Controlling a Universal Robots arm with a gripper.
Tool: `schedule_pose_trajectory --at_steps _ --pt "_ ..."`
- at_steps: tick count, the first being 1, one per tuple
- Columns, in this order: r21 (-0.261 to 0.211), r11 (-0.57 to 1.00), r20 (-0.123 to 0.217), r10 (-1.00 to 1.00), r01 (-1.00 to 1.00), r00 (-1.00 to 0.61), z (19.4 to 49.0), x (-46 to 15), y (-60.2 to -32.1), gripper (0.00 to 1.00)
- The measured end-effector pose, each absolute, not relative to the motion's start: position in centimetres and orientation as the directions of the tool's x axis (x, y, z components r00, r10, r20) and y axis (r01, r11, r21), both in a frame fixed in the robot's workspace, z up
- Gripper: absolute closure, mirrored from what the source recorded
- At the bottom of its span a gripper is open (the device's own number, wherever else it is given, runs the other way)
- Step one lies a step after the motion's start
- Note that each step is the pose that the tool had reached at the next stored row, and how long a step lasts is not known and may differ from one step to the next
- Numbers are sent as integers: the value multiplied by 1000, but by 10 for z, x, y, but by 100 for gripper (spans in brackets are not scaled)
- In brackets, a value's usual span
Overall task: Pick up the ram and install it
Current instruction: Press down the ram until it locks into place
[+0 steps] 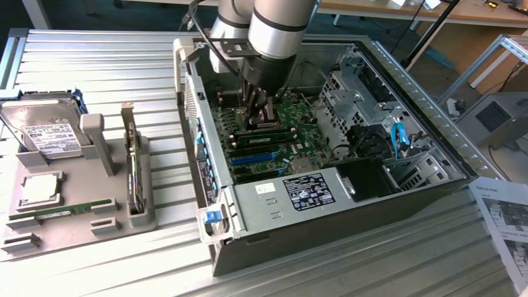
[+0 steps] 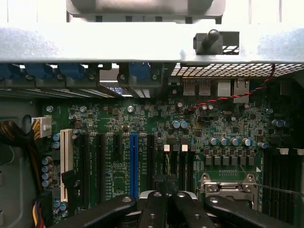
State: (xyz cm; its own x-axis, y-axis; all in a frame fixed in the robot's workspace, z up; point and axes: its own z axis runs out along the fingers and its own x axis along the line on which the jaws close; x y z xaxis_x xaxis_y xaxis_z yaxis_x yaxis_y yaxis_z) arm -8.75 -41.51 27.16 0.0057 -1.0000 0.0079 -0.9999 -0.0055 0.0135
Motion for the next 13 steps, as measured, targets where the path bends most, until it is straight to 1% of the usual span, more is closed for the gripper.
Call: schedule_pose_trajectory --at_steps 13 --pt "13 -6 7 -1000 -1000 6 264 -87 -415 89"
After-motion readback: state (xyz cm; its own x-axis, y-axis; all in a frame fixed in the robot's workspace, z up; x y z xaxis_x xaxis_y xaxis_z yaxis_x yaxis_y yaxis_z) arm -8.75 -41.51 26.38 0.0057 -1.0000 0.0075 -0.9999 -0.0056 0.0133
